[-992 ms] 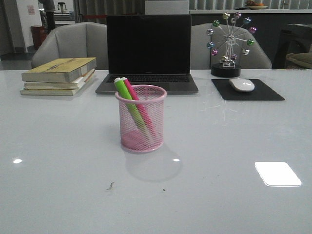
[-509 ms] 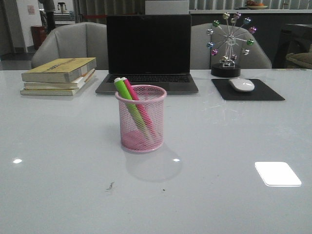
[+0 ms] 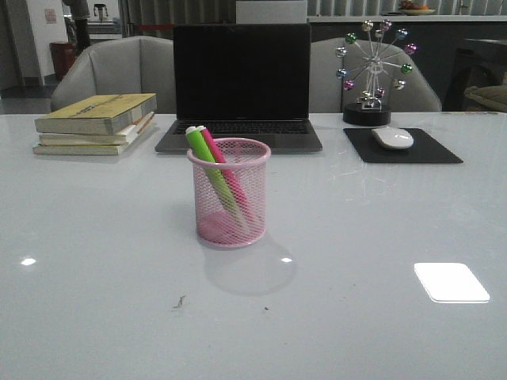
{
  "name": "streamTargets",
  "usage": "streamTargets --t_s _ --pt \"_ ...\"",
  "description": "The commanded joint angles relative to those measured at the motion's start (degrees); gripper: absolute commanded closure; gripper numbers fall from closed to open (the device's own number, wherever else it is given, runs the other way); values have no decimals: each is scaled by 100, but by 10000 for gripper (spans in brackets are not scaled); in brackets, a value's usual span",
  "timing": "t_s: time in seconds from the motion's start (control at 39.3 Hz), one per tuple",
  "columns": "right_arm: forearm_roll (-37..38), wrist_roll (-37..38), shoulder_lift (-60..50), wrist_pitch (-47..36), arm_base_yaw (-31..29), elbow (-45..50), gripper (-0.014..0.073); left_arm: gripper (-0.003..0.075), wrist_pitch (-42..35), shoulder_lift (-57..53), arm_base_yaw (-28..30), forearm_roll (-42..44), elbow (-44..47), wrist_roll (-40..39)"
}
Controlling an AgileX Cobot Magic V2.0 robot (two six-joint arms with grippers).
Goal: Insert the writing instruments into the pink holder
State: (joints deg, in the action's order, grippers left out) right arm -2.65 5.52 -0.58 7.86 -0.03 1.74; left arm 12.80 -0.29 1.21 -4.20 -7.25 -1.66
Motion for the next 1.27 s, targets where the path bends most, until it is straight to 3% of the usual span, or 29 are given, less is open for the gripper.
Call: streamTargets --t_s 0.0,0.2,0.46,1.25 --pt "55 -3 -109 -477 -31 7 536 629 -911 -140 -14 122 60 -84" --pt "55 -3 -109 -477 -31 7 536 629 -1382 -140 -14 149 552 -84" --pt "55 -3 -109 -477 -31 7 536 629 -1018 -140 -14 149 780 -84" --pt "55 -3 -109 -477 -31 7 536 629 -1020 -140 -14 139 780 -84"
